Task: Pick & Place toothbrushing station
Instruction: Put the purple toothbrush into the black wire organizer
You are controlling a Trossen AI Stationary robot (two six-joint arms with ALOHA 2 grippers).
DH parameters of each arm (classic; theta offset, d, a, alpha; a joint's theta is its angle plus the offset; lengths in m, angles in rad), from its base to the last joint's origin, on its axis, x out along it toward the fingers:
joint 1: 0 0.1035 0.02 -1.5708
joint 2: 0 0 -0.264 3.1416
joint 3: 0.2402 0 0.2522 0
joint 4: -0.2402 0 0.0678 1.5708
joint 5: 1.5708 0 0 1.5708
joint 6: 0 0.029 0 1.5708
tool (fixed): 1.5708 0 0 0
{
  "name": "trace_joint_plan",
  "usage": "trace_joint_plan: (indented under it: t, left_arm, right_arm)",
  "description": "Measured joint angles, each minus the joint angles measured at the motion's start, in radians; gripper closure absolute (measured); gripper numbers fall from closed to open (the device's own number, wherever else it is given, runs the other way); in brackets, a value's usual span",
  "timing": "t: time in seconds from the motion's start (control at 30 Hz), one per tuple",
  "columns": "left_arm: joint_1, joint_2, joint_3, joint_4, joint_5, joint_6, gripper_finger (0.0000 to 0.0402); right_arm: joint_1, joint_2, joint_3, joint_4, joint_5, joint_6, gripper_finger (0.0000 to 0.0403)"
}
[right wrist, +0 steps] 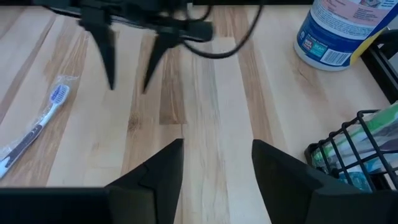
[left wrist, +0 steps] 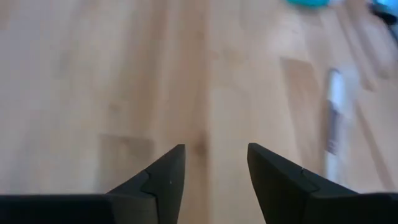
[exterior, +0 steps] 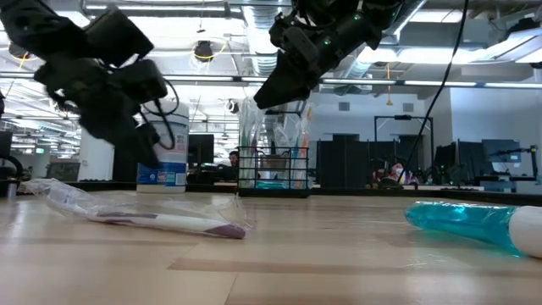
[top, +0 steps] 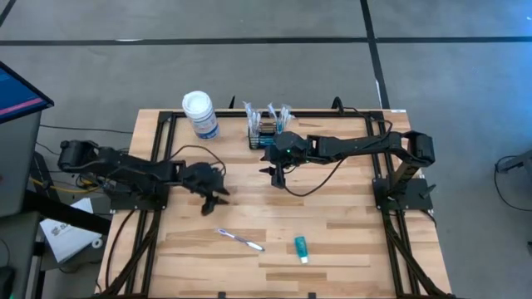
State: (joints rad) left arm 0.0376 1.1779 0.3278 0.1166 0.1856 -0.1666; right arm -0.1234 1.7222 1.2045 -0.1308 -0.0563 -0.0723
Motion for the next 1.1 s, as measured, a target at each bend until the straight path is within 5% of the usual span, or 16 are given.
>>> trace_joint_plan:
  t: [0.37, 1.1]
  left_arm:
    - [-0.190, -0.073, -0.109, 0.067, 0.005, -0.156, 0.0238]
    - [-0.388, -0.072, -0.162, 0.119, -0.070, -0.322, 0.0227]
  right_arm:
    - [0.001, 0.000, 0.000, 0.007, 0.000, 0.021, 0.0220]
    - [0.006, 0.000, 0.000, 0.011, 0.000, 0.021, 0.0221]
